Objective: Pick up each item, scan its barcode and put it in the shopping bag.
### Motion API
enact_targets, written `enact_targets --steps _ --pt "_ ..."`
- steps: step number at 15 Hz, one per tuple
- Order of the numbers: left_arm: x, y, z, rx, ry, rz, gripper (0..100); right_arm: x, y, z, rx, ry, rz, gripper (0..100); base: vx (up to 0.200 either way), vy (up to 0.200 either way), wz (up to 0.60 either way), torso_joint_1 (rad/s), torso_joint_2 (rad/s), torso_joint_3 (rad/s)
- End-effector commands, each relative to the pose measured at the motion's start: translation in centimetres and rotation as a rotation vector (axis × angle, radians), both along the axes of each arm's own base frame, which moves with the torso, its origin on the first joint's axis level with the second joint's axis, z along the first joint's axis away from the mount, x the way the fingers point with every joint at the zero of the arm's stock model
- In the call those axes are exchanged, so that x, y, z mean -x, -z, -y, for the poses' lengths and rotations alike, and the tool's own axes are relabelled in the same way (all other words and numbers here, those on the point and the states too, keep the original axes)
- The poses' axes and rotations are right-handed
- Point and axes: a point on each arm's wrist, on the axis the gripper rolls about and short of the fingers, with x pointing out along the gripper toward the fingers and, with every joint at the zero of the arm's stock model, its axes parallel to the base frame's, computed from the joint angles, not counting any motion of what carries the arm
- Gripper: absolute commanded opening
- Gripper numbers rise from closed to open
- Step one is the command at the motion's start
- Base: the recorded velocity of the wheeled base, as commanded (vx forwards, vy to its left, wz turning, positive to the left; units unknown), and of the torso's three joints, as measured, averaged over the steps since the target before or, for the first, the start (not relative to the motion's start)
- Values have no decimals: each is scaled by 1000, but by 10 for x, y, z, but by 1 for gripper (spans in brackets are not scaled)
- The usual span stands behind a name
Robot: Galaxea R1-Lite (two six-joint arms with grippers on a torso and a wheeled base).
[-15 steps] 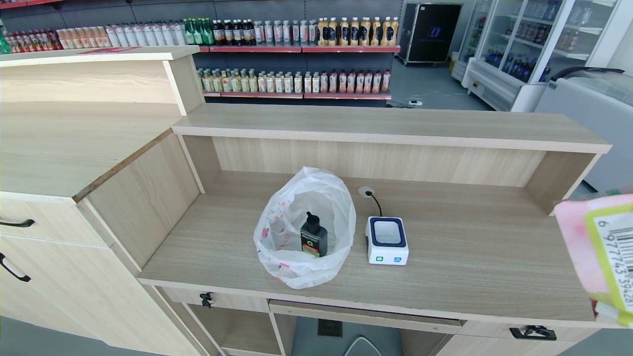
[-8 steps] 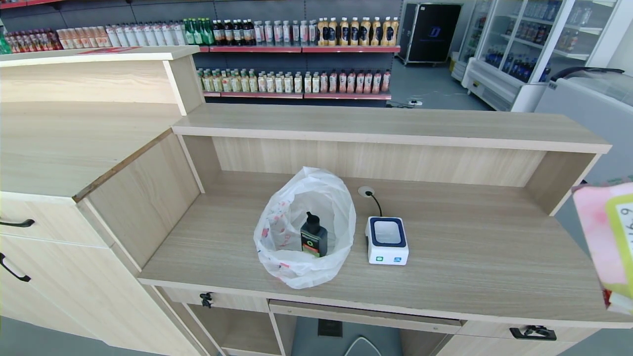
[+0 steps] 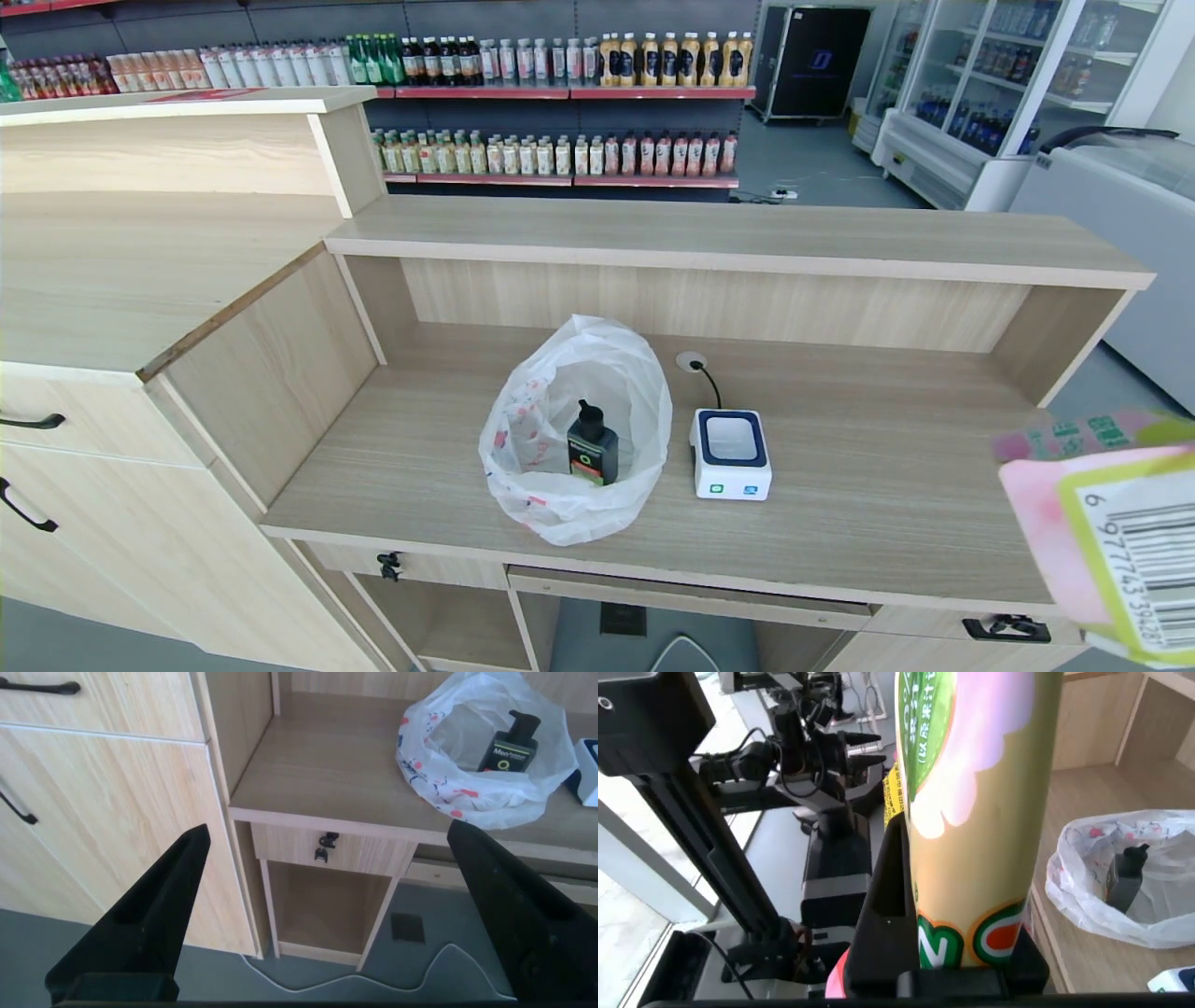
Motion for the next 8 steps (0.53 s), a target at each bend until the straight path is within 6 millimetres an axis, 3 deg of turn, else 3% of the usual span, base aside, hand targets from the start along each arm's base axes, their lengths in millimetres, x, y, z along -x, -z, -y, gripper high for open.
enact_targets --steps 1,8 --pt "0 0 0 1 -1 0 100 -3 -14 -2 -1 -16 -24 0 0 0 0 0 0 0" --pt "0 0 0 1 -1 0 100 3 -40 -2 -15 -14 -64 0 0 0 0 0 0 0"
